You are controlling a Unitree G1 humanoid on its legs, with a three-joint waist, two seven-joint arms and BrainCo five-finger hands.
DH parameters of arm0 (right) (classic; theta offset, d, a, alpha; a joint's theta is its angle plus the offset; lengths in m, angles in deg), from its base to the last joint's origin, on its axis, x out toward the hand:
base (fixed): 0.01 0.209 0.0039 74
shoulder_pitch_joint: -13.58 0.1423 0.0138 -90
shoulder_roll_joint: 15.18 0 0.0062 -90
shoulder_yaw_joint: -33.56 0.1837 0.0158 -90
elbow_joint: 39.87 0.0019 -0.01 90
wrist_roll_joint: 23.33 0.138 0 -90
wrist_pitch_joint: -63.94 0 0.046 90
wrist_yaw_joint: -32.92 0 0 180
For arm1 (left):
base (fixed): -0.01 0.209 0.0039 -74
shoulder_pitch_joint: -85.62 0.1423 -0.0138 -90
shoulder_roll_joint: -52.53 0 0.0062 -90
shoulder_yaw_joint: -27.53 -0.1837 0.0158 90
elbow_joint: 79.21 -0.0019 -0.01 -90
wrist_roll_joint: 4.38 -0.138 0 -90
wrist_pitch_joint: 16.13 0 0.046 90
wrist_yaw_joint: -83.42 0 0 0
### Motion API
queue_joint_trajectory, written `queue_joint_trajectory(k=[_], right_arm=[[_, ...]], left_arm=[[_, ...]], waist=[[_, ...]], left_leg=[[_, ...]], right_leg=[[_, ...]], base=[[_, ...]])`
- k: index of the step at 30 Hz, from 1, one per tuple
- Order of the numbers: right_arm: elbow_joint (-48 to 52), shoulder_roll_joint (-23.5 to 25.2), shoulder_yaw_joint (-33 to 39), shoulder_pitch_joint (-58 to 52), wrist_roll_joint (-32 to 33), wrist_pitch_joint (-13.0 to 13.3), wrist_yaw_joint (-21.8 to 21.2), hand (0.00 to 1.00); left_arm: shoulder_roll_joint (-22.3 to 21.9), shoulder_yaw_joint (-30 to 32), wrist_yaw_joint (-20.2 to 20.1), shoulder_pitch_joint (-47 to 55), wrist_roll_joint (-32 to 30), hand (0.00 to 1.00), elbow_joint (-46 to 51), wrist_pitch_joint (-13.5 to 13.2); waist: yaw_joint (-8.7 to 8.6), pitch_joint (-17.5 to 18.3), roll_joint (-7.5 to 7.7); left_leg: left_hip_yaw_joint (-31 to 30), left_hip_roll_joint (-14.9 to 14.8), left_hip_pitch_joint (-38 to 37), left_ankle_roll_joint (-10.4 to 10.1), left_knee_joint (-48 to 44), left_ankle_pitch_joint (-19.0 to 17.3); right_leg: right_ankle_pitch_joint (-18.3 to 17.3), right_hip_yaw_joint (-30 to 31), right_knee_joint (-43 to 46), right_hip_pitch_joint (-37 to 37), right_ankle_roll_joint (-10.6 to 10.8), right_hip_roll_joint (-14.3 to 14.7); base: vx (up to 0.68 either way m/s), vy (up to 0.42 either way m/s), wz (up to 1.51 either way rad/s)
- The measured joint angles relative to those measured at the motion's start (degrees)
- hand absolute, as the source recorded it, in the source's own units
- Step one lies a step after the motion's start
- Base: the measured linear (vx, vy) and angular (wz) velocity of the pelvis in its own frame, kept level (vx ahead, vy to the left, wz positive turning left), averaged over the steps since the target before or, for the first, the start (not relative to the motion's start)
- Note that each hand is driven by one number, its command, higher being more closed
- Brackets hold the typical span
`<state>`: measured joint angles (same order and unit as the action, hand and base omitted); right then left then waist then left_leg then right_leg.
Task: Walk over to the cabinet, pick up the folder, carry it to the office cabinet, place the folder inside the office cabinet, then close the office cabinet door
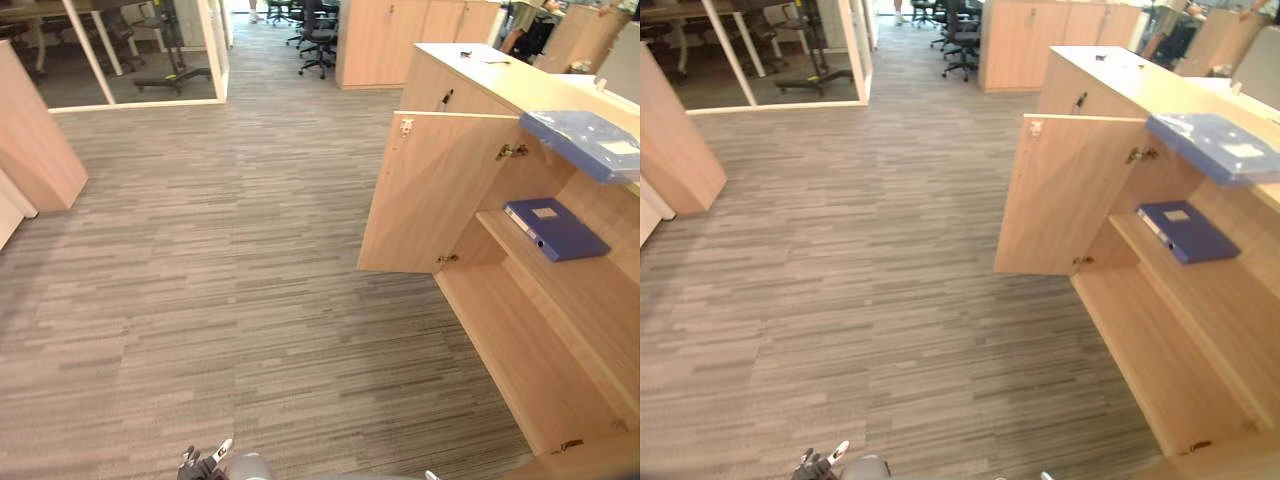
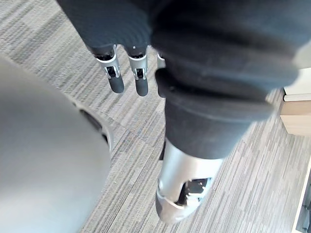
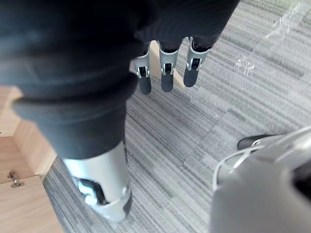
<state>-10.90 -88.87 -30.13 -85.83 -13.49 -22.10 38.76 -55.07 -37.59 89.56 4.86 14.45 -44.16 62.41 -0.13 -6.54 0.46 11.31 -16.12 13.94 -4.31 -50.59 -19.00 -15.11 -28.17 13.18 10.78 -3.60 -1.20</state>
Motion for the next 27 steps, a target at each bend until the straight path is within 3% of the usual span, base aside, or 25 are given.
queue_joint_trajectory(k=[2, 3, 4, 5, 6, 7, 9, 12, 14, 16, 18, 20, 23, 25, 27], right_arm=[[0.0, 0.14, -0.18, 1.18, 0.0, 0.04, 0.12, 0.0], [-0.05, 0.11, -0.71, 1.57, -0.04, 0.37, 0.14, 0.0], [-0.01, 0.07, -0.79, 1.55, -0.03, 0.57, 0.15, 0.0], [-0.05, 0.01, -0.96, 0.8, 0.03, 0.61, 0.28, 0.0], [-0.14, -0.15, -1.08, 0.52, -0.05, 0.61, 0.51, 0.0], [-1.64, 0.92, -1.13, 0.32, -0.16, 0.49, 0.65, 0.0], [-2.3, 2.01, -0.69, 0.12, -0.81, 0.42, 0.61, 0.0], [-2.39, 1.91, 0.73, 0.28, -2.11, 0.37, 0.29, 0.0], [-2.38, 1.35, 2.36, 0.18, -2.24, 0.12, -0.19, 0.0], [-2.37, 0.86, 3.64, -0.83, -2.6, -0.41, -0.44, 0.0], [-2.17, 0.84, 3.64, -2.12, -2.35, -0.32, -0.67, 0.0], [-2.22, 0.75, 2.71, -2.61, -2.49, -0.37, -0.7, 0.0], [-2.26, 0.55, 1.15, -1.94, -2.84, -0.31, -0.74, 0.0], [-2.12, 0.36, 1.08, -1.66, -3.49, -0.32, -0.73, 0.0], [-1.34, 0.93, 0.21, -1.93, -4.31, -0.29, -0.71, 0.0]], left_arm=[[0.11, -0.57, 0.42, -0.07, 0.37, 0.0, -0.03, -0.51], [0.04, -1.23, 0.99, -0.09, 1.49, 0.0, -0.14, -1.04], [-0.01, -1.46, 1.16, -0.02, 1.76, 0.0, -0.27, -1.28], [0.02, -1.69, 1.31, 0.01, 2.35, 0.0, -0.87, -1.55], [0.17, -1.87, 1.41, 0.25, 2.52, 0.0, -1.09, -1.58], [1.67, -2.34, 1.54, -0.25, 2.97, 0.0, -1.49, -1.68], [3.22, -3.34, 1.67, -0.99, 3.11, 0.0, -3.01, -1.91], [4.21, -3.37, 1.7, -0.89, 3.17, 0.0, -4.98, -1.92], [4.22, -3.59, 1.68, 0.03, 3.01, 0.0, -5.66, -1.88], [4.89, -5.54, 1.59, 1.93, 2.23, 0.0, -6.57, -1.62], [5.23, -6.16, 1.39, 3.44, 0.57, 0.0, -6.55, -1.27], [5.73, -7.33, 1.3, 4.51, -0.9, 0.0, -6.55, -1.22], [5.67, -8.3, 1.27, 3.84, -1.35, 0.0, -6.6, -1.16], [5.67, -8.25, 1.27, 2.77, -1.45, 0.0, -7.44, -1.08], [6.46, -8.16, 1.21, 1.96, -1.63, 0.0, -7.28, -0.8]], waist=[[0.05, -0.16, 0.14], [0.42, -0.15, 0.28], [0.45, -0.11, 0.14], [0.56, 0.11, -0.12], [0.72, 0.63, -0.22], [0.5, 1.02, 1.98], [0.51, 1.78, 4.03], [1.2, 2.12, 4.1], [1.23, 2.64, 3.08], [0.86, 2.62, 2.46], [0.47, 2.81, 2.56], [-0.27, 2.83, 2.44], [-0.57, 2.62, 2.11], [-0.65, 1.62, 1.87], [-0.83, 1.0, 3.21]], left_leg=[[-3.16, 2.17, 1.21, -0.29, 9.26, 0.3], [-8.13, 4.94, 0.91, -0.91, 20.6, 3.18], [-10.27, 5.62, 0.95, -0.7, 24.18, 5.06], [-12.34, 6.32, 0.76, -0.84, 27.4, 11.67], [-12.93, 7.32, 0.24, -2.9, 27.62, 17.13], [-11.59, 9.59, -0.32, -1.6, 27.48, 16.03], [-9.32, 12.06, -0.58, 0.31, 27.34, 14.68], [-4.24, 15.03, -5.12, 3.18, 29.56, 12.9], [-1.88, 16.16, -7.52, 4.35, 31.82, 12.32], [0.57, 17.59, -11.9, 5.66, 36.6, 12.84], [1.51, 18.64, -15.38, 6.36, 40.48, 13.56], [1.61, 18.76, -17.77, 6.67, 43.38, 14.09], [2.56, 16.89, -18.94, 6.47, 45.36, 14.62], [4.0, 14.53, -20.24, 5.16, 45.32, 14.03], [6.09, 13.31, -21.29, 2.75, 44.03, 12.51]], right_leg=[[0.2, 1.63, -0.68, 1.24, 0.44, -1.4], [0.02, 3.1, -1.29, 1.81, 3.4, -3.25], [-0.16, 3.58, -1.67, 2.33, 4.83, -3.79], [-0.67, 4.71, -1.67, 3.24, 6.89, -4.71], [-1.04, 5.55, -1.57, 3.67, 8.08, -5.52], [-0.59, 6.21, -1.33, 3.92, 9.74, -8.34], [0.96, 6.95, -0.8, 3.09, 11.25, -11.87], [3.94, 11.72, 3.43, 1.35, 12.36, -16.89], [5.7, 13.32, 9.84, -2.19, 11.0, -19.61], [8.82, 10.02, 20.14, -6.82, 6.0, -24.25], [9.11, 2.78, 26.76, -7.88, 2.55, -28.35], [7.8, -0.41, 27.92, -8.52, 4.2, -28.16], [2.16, -1.96, 25.31, -11.37, 6.79, -22.7], [0.15, -5.08, 22.74, -12.82, 6.8, -19.16], [1.23, -7.88, 15.31, -14.0, 6.15, -17.55]], base=[[0.21, 0.152, -0.62], [0.29, 0.285, -0.64], [0.33, 0.367, -0.63], [0.33, 0.367, -0.39], [0.38, 0.378, -0.31], [0.31, 0.284, -0.17], [0.36, 0.366, -0.18], [0.27, 0.349, -0.59], [0.14, 0.302, -0.65], [0.1, 0.276, -0.48], [0.04, 0.15, -0.26], [0.04, 0.073, -0.18], [0.06, -0.08, -0.26], [0.06, -0.181, -0.49], [0.03, -0.209, -0.39]])
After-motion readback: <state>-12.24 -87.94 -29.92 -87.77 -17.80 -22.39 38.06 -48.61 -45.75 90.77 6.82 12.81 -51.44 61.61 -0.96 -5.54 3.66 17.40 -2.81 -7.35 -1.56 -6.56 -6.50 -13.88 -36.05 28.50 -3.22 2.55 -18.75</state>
